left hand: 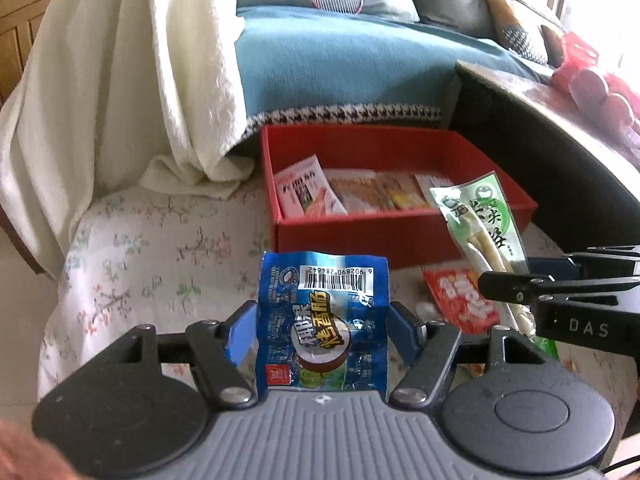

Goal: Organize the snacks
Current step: 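Lift both held packs and carry them over the red box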

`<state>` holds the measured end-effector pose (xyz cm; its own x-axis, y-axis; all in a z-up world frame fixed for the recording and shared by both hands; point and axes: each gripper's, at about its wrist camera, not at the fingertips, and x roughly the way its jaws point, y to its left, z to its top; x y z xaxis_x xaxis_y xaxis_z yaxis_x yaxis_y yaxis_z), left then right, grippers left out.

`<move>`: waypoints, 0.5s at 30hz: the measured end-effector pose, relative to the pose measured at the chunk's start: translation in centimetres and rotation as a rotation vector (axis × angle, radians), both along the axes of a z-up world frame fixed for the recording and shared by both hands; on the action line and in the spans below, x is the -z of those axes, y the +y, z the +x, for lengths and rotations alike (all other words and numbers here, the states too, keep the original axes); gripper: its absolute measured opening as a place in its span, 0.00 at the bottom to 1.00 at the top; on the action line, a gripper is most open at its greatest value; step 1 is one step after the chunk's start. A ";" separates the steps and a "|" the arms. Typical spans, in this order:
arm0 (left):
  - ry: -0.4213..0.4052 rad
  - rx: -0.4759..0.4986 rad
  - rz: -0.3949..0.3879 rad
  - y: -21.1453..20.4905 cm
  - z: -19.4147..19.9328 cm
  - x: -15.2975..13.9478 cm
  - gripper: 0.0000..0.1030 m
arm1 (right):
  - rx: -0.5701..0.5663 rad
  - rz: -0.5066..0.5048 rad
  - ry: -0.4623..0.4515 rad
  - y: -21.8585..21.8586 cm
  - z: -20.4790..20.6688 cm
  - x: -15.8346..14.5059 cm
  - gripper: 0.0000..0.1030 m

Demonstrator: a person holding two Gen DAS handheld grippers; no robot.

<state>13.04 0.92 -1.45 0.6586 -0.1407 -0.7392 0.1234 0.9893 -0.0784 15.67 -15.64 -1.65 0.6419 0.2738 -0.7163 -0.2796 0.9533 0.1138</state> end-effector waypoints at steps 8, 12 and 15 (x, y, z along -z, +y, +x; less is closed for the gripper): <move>-0.047 -0.012 0.002 -0.6 1.2 -0.8 0.60 | 0.023 0.018 -0.045 -0.3 1.0 -0.6 0.42; -0.086 -0.024 -0.005 -0.8 2.2 -1.5 0.60 | 0.040 0.028 -0.065 -0.5 1.7 -0.9 0.42; -0.111 -0.026 -0.001 -1.0 2.7 -1.8 0.60 | 0.055 0.031 -0.081 -0.6 2.3 -1.2 0.42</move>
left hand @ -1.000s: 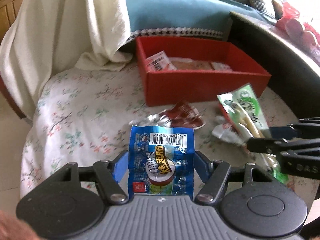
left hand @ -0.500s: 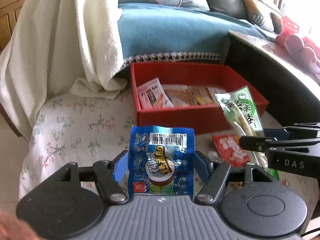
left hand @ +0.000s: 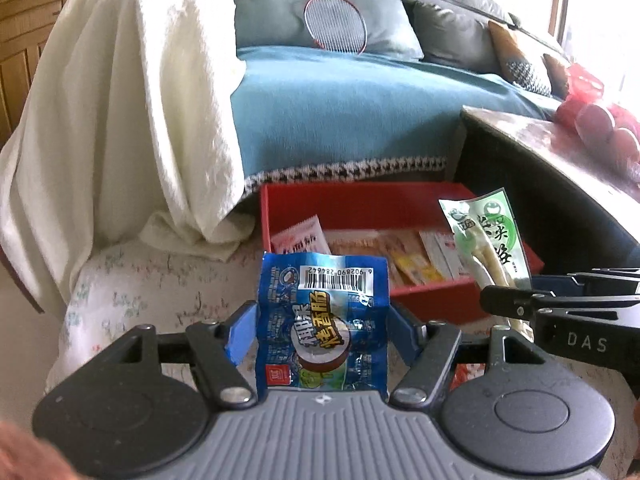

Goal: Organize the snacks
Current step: 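Lift both held packs and carry them over the red box, then lower both packs into the red box and open both grippers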

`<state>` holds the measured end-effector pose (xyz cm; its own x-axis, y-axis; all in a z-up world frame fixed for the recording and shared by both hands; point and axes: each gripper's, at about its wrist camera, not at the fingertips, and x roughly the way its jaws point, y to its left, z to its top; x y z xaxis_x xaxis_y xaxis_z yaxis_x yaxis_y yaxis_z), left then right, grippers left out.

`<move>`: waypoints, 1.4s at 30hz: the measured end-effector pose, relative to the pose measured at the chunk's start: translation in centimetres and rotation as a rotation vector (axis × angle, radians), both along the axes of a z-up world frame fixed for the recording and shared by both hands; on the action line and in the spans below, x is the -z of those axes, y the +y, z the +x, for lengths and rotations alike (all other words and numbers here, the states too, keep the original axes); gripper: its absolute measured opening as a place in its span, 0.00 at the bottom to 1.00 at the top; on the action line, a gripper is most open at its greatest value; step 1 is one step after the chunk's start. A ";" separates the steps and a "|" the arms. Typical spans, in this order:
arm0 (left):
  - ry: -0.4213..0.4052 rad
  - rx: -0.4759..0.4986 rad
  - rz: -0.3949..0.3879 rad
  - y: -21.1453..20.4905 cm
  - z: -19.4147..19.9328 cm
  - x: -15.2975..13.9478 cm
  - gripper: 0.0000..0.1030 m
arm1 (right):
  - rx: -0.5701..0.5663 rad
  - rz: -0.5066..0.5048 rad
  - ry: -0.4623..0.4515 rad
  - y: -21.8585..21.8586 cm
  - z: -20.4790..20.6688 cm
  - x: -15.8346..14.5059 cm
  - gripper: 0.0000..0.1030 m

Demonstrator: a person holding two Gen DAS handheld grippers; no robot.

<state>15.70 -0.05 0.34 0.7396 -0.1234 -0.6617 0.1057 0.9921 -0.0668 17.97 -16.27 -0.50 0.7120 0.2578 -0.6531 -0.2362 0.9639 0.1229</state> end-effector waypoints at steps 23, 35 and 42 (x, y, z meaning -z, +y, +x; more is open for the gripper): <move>-0.048 -0.025 -0.011 -0.9 4.9 -0.1 0.60 | 0.053 0.008 -0.054 -0.7 5.4 -0.3 0.43; -0.052 -0.035 -0.003 -1.5 7.4 0.4 0.60 | 0.068 -0.001 -0.053 -0.7 7.4 0.1 0.43; -0.043 -0.048 0.004 -1.7 8.4 1.0 0.60 | 0.077 -0.009 -0.059 -0.7 8.7 0.5 0.40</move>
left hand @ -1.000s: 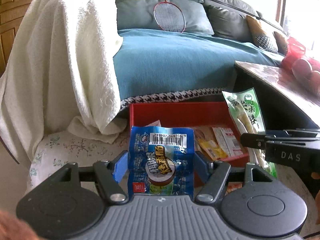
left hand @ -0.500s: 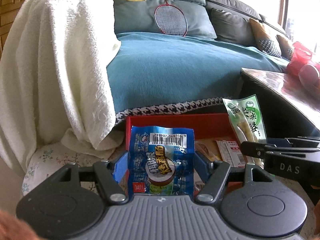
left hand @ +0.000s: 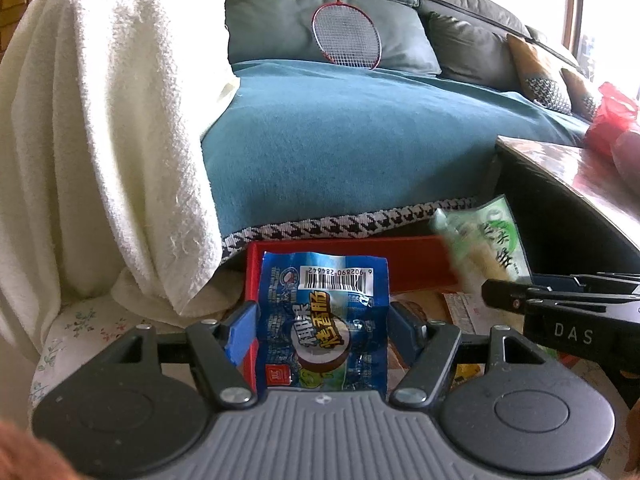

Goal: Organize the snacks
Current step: 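Lower both packs into the red box and open both grippers, then move both grippers back toward the remaining snacks on the table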

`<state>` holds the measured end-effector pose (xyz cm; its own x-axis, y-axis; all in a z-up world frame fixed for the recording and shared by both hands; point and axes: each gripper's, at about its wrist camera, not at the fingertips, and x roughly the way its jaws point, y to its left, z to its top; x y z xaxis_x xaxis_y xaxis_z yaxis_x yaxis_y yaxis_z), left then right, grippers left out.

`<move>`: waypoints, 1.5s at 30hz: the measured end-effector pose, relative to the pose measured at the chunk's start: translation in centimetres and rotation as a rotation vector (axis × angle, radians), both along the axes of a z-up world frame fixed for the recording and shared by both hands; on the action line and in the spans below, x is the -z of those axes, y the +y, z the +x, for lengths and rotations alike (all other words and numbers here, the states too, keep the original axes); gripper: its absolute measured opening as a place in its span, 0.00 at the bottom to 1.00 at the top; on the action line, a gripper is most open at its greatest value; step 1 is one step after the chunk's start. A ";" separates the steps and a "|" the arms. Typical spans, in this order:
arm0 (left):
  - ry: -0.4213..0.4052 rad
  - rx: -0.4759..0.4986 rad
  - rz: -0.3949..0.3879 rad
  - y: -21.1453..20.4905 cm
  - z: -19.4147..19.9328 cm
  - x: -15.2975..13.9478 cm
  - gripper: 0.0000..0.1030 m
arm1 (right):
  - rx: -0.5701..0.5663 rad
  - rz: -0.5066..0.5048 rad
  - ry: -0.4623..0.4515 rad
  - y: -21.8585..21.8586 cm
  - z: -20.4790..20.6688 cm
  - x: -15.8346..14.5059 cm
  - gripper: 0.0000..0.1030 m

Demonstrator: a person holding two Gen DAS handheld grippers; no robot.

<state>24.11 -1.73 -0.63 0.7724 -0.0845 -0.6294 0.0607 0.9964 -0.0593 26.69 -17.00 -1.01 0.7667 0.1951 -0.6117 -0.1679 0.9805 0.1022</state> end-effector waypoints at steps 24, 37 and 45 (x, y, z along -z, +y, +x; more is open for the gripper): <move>0.064 0.010 0.049 -0.8 1.8 2.0 0.70 | 0.004 -0.012 0.060 0.0 1.4 1.5 0.42; 0.042 0.032 0.069 -1.3 0.3 0.9 0.71 | 0.012 -0.021 0.043 0.1 -0.1 0.6 0.53; 0.035 0.042 0.068 -0.7 -1.4 0.0 0.71 | 0.003 -0.021 0.047 0.5 -1.6 0.2 0.57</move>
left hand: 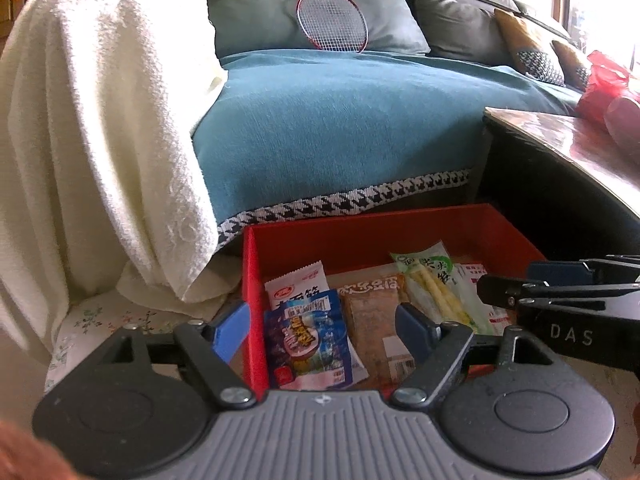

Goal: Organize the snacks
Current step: 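Move both grippers back toward the remaining snacks on the table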

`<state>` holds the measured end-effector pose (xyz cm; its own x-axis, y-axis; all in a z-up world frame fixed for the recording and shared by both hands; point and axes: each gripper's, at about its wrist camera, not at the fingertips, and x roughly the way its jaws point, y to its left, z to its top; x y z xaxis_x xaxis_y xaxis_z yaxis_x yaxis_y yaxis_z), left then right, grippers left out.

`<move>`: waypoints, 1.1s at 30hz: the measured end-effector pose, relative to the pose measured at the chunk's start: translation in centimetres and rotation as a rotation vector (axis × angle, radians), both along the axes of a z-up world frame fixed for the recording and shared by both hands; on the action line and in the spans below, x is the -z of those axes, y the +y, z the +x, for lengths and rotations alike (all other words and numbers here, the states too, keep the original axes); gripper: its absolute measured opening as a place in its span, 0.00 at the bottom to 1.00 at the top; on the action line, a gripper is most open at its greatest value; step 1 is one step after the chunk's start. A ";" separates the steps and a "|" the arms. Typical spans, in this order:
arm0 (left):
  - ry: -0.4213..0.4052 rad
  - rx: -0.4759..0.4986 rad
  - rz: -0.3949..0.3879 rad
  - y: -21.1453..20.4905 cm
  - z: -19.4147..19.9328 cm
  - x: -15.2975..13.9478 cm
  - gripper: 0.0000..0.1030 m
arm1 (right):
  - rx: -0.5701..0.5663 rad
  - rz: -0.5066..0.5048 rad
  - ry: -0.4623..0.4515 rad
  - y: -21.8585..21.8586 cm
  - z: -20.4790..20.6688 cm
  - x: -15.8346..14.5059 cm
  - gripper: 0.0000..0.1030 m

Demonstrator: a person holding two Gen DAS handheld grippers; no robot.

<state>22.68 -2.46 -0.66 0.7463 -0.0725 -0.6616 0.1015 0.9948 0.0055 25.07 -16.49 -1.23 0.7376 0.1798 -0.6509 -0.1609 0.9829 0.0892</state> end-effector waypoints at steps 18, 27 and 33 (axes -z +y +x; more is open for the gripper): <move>0.185 0.152 -0.003 2.3 -5.7 2.8 0.71 | -0.039 0.052 0.047 -0.1 -4.8 -0.7 0.66; 0.242 0.237 0.033 2.6 -4.8 5.1 0.71 | -0.045 0.045 0.120 -1.4 -7.1 0.4 0.72; 0.278 0.297 0.065 3.1 -3.8 6.5 0.76 | -0.047 0.013 0.163 -1.8 -7.2 1.7 0.79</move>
